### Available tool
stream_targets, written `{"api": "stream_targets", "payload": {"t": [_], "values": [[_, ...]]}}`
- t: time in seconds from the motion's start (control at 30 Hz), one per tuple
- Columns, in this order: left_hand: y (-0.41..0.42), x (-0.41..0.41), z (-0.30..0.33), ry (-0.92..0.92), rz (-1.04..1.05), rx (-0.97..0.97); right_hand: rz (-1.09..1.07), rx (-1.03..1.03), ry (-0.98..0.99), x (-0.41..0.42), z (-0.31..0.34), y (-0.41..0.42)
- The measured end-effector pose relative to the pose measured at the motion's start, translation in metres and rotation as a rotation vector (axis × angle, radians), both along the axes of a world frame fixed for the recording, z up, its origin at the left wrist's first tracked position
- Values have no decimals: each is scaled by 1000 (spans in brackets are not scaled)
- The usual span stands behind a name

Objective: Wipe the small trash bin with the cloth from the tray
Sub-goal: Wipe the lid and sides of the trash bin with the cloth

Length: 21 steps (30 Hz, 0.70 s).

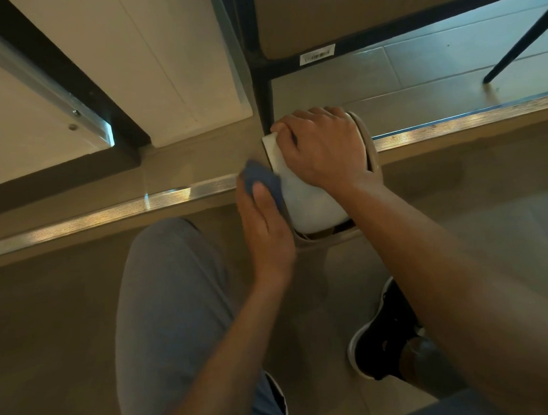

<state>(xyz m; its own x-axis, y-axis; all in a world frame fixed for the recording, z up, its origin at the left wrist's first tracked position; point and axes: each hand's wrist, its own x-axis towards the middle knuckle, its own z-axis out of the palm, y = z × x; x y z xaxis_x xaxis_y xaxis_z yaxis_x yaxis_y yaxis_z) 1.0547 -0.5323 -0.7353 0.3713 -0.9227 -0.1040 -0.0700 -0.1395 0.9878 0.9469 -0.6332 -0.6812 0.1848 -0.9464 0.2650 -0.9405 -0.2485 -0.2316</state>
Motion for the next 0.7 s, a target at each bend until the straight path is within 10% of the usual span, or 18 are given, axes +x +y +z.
{"api": "stream_targets", "payload": {"t": [0.33,0.53,0.7], "values": [[-75,18,21,12,15,147,-41,-33,-1,4,-3,-5],[54,-16,-11,-162,-30,-48,-39,-10,0,3,-1,-4],[-38,8,16,-5,72,139,-43,-28,1,3,-3,-5]]}}
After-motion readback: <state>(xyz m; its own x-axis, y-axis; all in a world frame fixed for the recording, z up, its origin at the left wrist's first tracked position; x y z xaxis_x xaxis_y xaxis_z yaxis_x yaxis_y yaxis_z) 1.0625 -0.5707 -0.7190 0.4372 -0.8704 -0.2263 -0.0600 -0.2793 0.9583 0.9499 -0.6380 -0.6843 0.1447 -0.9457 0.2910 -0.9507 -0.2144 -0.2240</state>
